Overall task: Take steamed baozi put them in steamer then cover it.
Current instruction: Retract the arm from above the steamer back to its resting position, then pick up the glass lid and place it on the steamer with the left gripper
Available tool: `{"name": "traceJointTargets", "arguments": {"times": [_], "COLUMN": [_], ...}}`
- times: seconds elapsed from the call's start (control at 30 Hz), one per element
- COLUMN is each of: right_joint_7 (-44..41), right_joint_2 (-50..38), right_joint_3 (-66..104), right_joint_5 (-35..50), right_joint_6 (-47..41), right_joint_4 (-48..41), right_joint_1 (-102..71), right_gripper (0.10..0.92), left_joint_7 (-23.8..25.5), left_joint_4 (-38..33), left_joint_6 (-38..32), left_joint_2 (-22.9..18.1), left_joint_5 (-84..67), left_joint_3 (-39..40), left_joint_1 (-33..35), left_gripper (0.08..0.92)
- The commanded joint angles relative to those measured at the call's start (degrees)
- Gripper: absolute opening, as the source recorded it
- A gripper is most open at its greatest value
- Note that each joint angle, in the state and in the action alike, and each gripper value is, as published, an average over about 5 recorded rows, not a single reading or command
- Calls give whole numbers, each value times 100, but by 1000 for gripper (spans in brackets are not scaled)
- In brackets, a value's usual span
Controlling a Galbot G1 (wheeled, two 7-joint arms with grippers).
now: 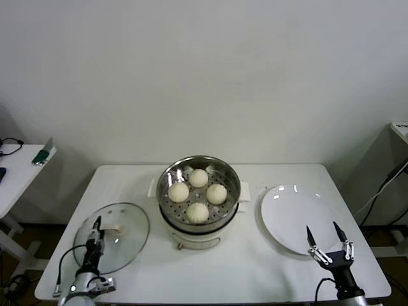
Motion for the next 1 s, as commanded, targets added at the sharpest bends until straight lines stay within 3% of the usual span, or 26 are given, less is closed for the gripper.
{"name": "traceJointTargets", "arguments": {"times": [0.03, 0.4, 0.67, 0.87, 1.0], "right_joint_7": [-3, -4, 6, 23, 49], "right_joint_2": [42, 52, 101, 81, 70], "right_joint_3": [0, 27, 43, 75, 98], "right_joint_5": [-42, -76, -168, -193, -219], "right_joint_6": [-1, -31, -60, -77, -84], "right_joint_4": [23, 97, 114, 129, 127], "right_joint_1": [1, 6, 33, 24, 27], "right_gripper": [823, 823, 823, 823, 823], "left_joint_7": [-3, 4, 319, 1003, 1623], "left_joint_4": [223, -73, -1270, -2265, -3033], "left_joint_6": [-15, -116, -224, 98, 708], "left_joint_2": [-1, 25, 196, 653, 1091], "left_joint_5": [24, -185, -997, -1877, -2305], "left_joint_3": [14, 15, -144, -287, -321], "left_joint_1": [-89, -39, 213, 416, 424], "left_gripper": [452, 158, 146, 146, 146]}}
